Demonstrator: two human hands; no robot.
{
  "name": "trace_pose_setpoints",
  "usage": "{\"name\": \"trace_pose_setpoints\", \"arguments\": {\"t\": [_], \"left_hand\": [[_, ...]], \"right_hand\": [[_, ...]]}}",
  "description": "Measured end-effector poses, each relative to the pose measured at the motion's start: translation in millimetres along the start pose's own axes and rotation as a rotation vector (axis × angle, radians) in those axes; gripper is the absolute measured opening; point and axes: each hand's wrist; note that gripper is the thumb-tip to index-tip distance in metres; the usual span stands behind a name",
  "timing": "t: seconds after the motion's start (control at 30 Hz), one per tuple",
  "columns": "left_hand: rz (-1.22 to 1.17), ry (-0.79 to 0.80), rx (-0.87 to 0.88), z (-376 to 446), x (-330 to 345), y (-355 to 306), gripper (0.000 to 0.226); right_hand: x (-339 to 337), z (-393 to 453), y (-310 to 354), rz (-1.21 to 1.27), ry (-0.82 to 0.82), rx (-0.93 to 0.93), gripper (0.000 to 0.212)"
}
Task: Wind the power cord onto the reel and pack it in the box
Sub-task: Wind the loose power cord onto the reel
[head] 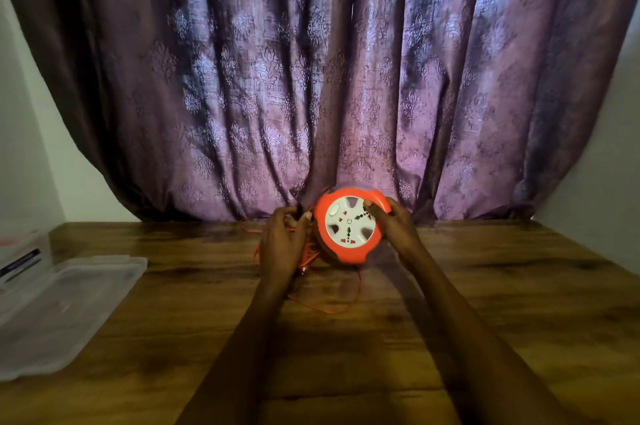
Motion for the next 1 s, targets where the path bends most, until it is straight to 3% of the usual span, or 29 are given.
{"name": "trace_pose_setpoints", "arguments": {"t": [0.07, 0.23, 0.33, 0.47, 0.7, 0.87, 0.93, 1.0], "left_hand": [[-0.024, -0.019, 0.064, 3.0, -0.8, -2.1, 0.030], [0.005, 0.148, -0.015, 3.0, 4.2, 2.4, 0.025], [-0.080, 0.179, -0.118, 2.2, 5.0, 0.0, 0.022], [-0.123, 0.087, -0.247, 9.2, 1.4, 1.6, 0.024], [-0.196, 0.066, -0.504, 11.0, 1.3, 10.9, 0.018], [-0.281, 0.167, -0.708, 14.5, -4.0, 7.2, 0.026], [-0.270, 0.227, -0.679, 15.2, -6.7, 2.0, 0.026], [-0.230, 0.261, -0.510, 16.2, -7.9, -1.8, 0.028]], "right_hand": [[-6.6, -0.6, 0.2, -0.015, 0.064, -0.008, 0.017], [-20.4, -3.1, 4.5, -0.050, 0.145, -0.037, 0.024], [-26.0, -3.7, 7.7, -0.094, 0.174, -0.066, 0.023], [-30.9, -6.9, 9.4, -0.018, 0.193, -0.007, 0.014], [-28.5, -16.2, 1.3, 0.212, 0.079, 0.155, 0.012], [-30.3, -19.4, -2.2, 0.214, 0.072, 0.177, 0.013], [-32.5, -20.2, -1.1, 0.191, 0.102, 0.180, 0.009], [-34.3, -21.7, 0.6, 0.169, 0.154, 0.180, 0.011]]}}
Point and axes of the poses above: each hand's wrist, its own z-axis towards the middle knuckle, its own x-axis out of the palm, y = z × x, and after that the axes turned 11 degrees about -y, right-handed
